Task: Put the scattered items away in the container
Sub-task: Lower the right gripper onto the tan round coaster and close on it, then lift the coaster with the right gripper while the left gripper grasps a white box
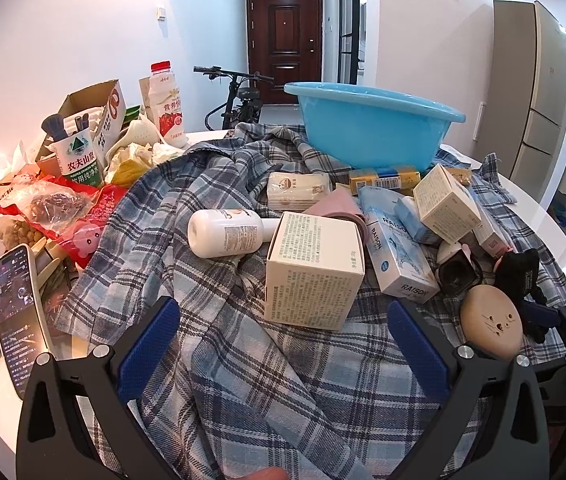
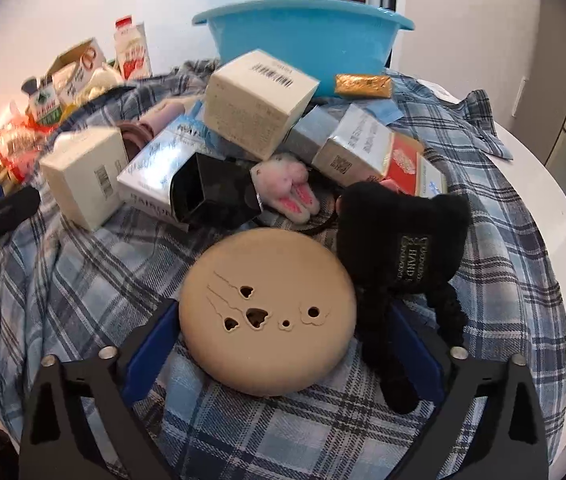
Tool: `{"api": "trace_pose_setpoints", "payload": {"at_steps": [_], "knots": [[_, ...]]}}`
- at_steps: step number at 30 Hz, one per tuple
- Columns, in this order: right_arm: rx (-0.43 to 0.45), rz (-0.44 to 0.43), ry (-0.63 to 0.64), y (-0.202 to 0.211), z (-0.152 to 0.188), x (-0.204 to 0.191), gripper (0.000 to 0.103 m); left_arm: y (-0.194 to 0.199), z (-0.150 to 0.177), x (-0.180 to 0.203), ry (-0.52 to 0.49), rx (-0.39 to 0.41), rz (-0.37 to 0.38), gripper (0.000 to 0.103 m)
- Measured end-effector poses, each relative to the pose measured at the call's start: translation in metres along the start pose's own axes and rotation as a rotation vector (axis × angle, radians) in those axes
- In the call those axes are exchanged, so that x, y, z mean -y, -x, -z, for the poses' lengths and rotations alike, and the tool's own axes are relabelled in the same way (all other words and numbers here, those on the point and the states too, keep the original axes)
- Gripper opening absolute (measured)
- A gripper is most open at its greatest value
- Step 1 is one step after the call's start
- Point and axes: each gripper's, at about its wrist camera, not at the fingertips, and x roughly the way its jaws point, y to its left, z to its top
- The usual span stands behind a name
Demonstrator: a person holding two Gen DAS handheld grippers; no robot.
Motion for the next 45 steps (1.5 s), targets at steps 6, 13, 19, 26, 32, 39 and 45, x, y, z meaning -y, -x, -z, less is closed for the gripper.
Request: {"api": "trace_pose_setpoints", "payload": {"at_steps": [6,13,19,26,32,39,45], "knots": [[0.04,-0.054,-0.04,0.007,0.002,0.01,0.09,0.0,0.002,0.0,-0.008,-0.004,-0.011,0.103],[0.095,-0.086,-0.066,0.025,0.004,0.012,0.085,-0.001,0.003,-0.001,-0.004,-0.004,-0.01,0.103],[0.107,-0.065,-0.028,0.038,0.002,0.002,0.054,-0.002,0.002,0.0,-0.005,-0.005,-0.005,0.103],[0.155,-0.068,-0.01,0.045,0.002,0.001,0.092,-0.007,0.004,0.006,-0.023,-0.021,-0.016,0.103],[0.062,-0.125,-0.047,0.015,-0.005,0.007,0.093,-0.004,0.005,0.012,-0.051,-0.016,-0.02,0.103],[0.018,-0.07,-0.015,0.0,-0.001,0.001,0.099,-0.009,0.005,0.012,-0.051,-0.029,-0.021,0.103],[0.026,-0.045,-0.004,0.003,0.001,0.002,0.084,-0.01,0.004,0.015,-0.059,-0.029,-0.021,0.103]]}}
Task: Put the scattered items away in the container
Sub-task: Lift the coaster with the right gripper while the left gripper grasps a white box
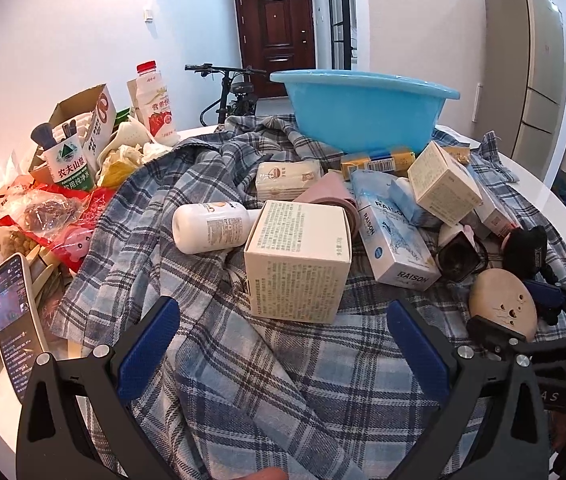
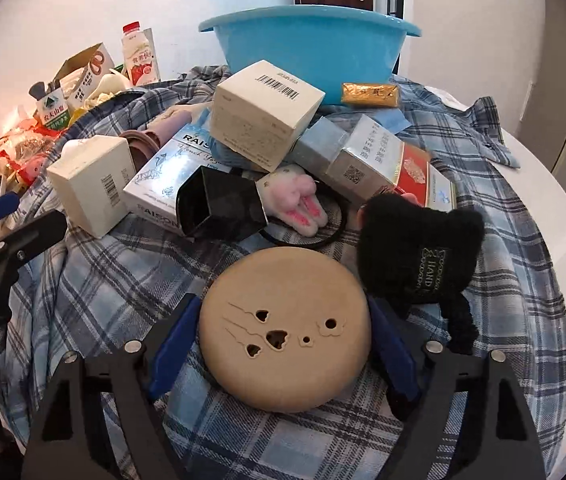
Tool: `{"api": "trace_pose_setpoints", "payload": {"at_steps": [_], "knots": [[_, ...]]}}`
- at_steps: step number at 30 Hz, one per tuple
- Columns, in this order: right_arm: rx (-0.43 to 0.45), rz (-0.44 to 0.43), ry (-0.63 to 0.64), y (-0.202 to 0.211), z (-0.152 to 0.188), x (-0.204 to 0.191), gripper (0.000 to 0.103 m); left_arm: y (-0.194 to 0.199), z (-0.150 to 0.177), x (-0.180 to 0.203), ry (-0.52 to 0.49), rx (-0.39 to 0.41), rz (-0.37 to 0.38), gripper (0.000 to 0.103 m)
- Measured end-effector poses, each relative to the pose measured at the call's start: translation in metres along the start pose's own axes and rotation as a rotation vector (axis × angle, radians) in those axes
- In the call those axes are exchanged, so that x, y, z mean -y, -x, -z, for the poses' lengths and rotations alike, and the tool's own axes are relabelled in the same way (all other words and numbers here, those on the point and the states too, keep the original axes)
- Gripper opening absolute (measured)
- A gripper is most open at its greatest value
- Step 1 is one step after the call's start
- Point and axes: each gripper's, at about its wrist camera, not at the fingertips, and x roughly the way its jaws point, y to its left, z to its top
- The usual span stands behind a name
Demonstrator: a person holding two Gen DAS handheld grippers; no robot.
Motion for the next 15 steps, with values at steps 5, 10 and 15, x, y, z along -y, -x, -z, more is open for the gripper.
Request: {"api": "trace_pose_setpoints", "payload": {"at_steps": [5,10,15], "knots": [[0.014,-0.015,-0.012,0.005,-0.001,0.002,0.08,0.0,0.001,-0.001,0.001,-0.004,0.0,0.103],[0.062,-0.003,-0.011,0.021,-0.002,0.001,0.08,-0.001,0.001,-0.003,0.005,-0.006,-0.007,0.103],[0.114,0.008,-0.019,0.039,-0.008,0.001,0.08,-0.001,-0.001,-0.003,0.006,-0.002,-0.003,0.103]]}}
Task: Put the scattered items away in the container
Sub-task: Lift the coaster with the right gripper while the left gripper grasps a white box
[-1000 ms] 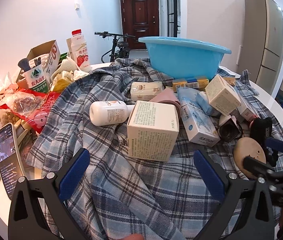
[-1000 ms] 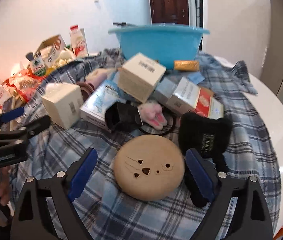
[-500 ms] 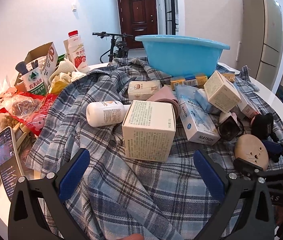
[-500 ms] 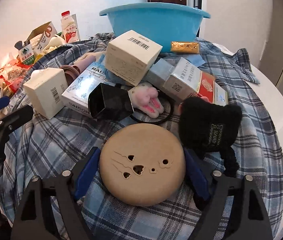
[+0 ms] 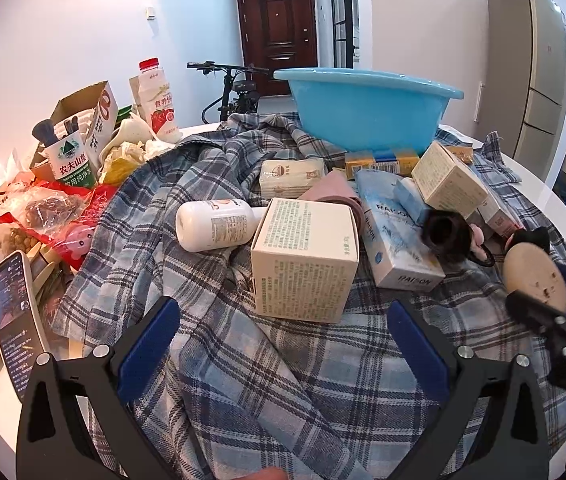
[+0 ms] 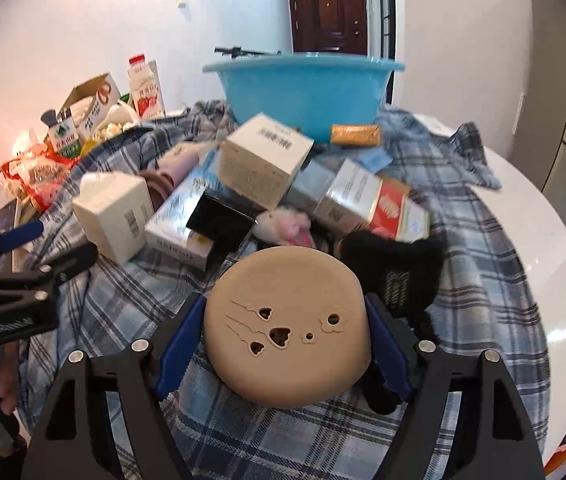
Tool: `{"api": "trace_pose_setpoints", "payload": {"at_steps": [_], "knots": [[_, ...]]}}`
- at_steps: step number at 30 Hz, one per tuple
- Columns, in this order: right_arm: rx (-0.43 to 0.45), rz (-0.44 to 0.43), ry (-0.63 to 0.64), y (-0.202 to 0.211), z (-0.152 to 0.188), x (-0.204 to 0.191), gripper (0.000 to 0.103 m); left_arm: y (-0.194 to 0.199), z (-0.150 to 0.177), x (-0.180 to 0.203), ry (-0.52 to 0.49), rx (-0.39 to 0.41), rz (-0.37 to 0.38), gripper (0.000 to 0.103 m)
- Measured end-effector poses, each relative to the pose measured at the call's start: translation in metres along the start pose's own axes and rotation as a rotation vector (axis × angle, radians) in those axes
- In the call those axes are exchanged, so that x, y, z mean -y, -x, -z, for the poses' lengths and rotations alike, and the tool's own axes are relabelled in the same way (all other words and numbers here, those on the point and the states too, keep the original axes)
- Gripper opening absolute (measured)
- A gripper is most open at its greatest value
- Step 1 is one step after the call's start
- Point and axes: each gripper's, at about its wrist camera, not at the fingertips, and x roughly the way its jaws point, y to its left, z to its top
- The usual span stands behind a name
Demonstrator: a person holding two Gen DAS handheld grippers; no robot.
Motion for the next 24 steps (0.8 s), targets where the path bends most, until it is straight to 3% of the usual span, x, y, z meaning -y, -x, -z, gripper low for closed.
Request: {"api": "trace_pose_setpoints", "payload": {"at_steps": [24], "knots": [[0.055,0.022,-0.019,0.033,0.007,0.016,0.08,-0.004,-0.006,0.004,-0.021,0.008,-0.01,0.103]]}}
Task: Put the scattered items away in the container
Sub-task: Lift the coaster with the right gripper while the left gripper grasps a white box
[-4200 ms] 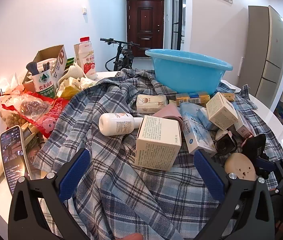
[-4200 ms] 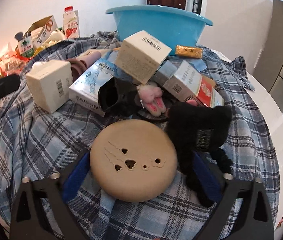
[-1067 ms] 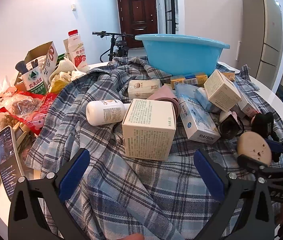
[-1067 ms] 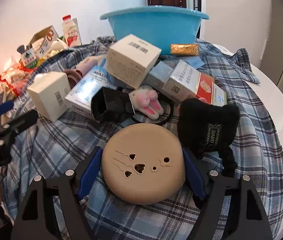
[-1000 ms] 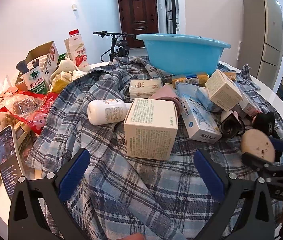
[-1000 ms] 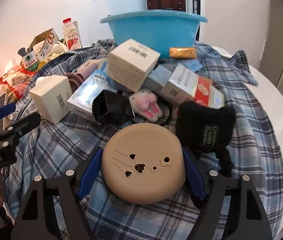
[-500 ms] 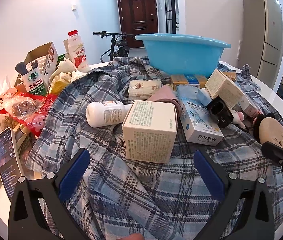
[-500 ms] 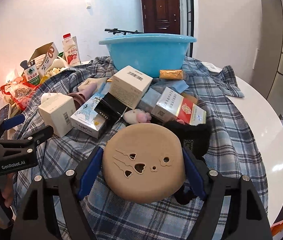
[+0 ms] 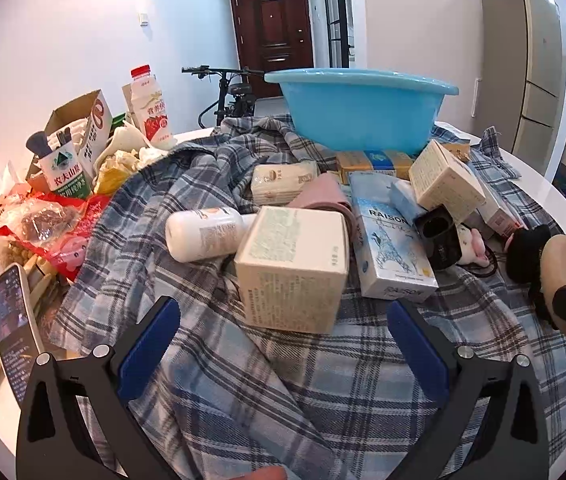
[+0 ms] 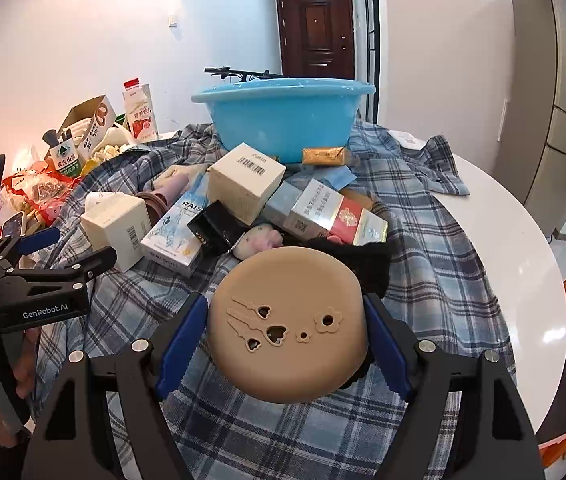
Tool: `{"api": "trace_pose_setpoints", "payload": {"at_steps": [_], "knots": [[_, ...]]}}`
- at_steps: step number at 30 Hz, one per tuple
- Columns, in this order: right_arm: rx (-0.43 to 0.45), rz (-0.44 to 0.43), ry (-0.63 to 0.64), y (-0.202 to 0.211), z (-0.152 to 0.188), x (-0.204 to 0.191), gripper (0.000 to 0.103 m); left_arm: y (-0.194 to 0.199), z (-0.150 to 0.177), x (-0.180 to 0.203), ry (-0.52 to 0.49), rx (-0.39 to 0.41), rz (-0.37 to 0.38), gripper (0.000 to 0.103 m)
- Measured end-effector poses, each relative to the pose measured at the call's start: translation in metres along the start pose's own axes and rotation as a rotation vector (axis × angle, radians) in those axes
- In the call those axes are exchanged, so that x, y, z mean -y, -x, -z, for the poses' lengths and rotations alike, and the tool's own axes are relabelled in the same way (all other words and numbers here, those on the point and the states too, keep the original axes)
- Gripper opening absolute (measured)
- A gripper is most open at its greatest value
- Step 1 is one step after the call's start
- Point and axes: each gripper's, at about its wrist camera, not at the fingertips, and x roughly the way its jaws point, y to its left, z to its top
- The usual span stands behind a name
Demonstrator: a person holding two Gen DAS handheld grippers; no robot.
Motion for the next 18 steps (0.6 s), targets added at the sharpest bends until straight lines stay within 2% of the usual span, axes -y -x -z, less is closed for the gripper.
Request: {"api": "trace_pose_setpoints", "payload": {"at_steps": [4,8,13,16,17,18], "knots": [[0.008,-0.011,0.003,-0.002,-0.003,-0.001,0.08,-0.01,-0.004,-0.011,0.032,-0.024,0.062,0.103],[0.009,-0.029,-0.007,-0.006,-0.003,-0.002,0.08,-0.031,-0.008,-0.013,0.043,-0.073,0.089,0.103],[0.006,-0.044,-0.024,-0.01,-0.002,0.001,0.08,-0.048,-0.012,-0.01,0.039,-0.103,0.092,0.103],[0.002,-0.046,-0.035,-0.012,-0.001,0.005,0.08,-0.047,-0.012,-0.009,0.046,-0.091,0.108,0.103],[-0.001,-0.046,-0.037,-0.013,-0.001,0.006,0.08,-0.045,-0.013,-0.009,0.049,-0.078,0.112,0.1],[-0.002,-0.046,-0.039,-0.013,-0.001,0.007,0.08,-0.042,-0.013,-0.01,0.055,-0.058,0.116,0.077]]}}
